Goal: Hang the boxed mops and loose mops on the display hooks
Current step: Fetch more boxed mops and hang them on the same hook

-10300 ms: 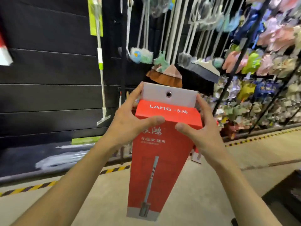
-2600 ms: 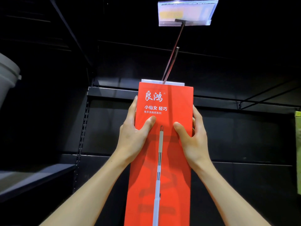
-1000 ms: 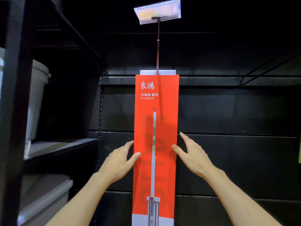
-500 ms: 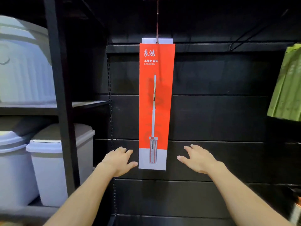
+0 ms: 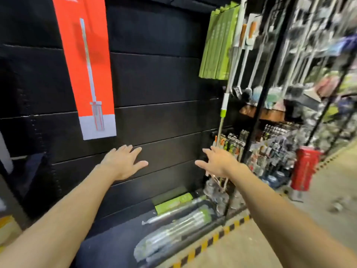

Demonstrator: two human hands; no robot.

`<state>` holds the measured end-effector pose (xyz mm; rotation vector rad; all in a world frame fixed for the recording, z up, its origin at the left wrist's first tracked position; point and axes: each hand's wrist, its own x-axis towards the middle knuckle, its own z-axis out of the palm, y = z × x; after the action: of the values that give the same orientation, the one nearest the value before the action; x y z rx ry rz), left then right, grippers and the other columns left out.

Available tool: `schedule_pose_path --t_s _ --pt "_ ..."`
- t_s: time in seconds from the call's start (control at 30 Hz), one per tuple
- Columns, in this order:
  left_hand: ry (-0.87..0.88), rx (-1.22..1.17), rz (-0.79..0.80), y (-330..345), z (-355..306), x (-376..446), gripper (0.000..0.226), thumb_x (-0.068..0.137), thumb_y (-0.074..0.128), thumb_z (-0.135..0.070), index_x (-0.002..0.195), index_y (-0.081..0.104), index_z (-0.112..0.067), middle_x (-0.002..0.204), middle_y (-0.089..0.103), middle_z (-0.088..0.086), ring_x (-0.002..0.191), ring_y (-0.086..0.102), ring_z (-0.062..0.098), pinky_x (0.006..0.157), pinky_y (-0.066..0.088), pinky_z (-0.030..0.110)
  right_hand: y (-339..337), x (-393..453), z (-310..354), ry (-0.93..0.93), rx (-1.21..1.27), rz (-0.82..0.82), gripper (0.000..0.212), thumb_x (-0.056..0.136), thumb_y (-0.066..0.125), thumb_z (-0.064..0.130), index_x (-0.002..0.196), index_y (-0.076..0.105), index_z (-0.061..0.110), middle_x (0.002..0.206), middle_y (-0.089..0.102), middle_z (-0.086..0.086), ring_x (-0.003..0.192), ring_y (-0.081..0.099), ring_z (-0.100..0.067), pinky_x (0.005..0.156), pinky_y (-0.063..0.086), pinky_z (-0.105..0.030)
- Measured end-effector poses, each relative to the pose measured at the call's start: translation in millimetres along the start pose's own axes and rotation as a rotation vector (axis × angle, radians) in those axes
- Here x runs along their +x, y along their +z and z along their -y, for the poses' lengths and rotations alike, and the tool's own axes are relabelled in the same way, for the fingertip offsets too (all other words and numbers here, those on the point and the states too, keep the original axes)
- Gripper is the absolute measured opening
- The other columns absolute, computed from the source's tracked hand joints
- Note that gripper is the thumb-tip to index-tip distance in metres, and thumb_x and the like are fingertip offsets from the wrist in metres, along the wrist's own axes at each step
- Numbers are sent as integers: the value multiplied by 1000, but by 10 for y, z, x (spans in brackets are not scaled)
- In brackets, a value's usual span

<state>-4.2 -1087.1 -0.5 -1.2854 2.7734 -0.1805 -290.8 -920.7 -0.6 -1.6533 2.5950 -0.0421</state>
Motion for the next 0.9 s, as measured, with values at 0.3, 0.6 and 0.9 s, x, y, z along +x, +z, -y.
schedule_pose_path --t_s 0.3,0.6,0.9 --pt "532 18 -89 -330 -2730 311 84 101 21 -75 167 19 -24 170 30 8 156 30 28 123 34 48 74 -1821 -2156 478 46 -10 89 94 33 81 159 32 20 160 38 -16 144 40 -37 115 40 -49" --pt "977 51 -49 -413 -6130 -318 92 96 17 -81 167 18 -23 169 31 8 153 33 30 123 34 48 481 -4274 -4090 931 115 5 81 99 39 72 161 30 20 164 33 -16 149 34 -37 119 35 -49" --pt "1329 93 -48 -509 -8706 -1480 83 100 25 -76 166 20 -26 170 30 8 152 36 32 122 35 47 916 -6308 -5254 1283 229 -87 78 96 46 70 156 40 20 153 49 -17 140 46 -37 113 40 -45"
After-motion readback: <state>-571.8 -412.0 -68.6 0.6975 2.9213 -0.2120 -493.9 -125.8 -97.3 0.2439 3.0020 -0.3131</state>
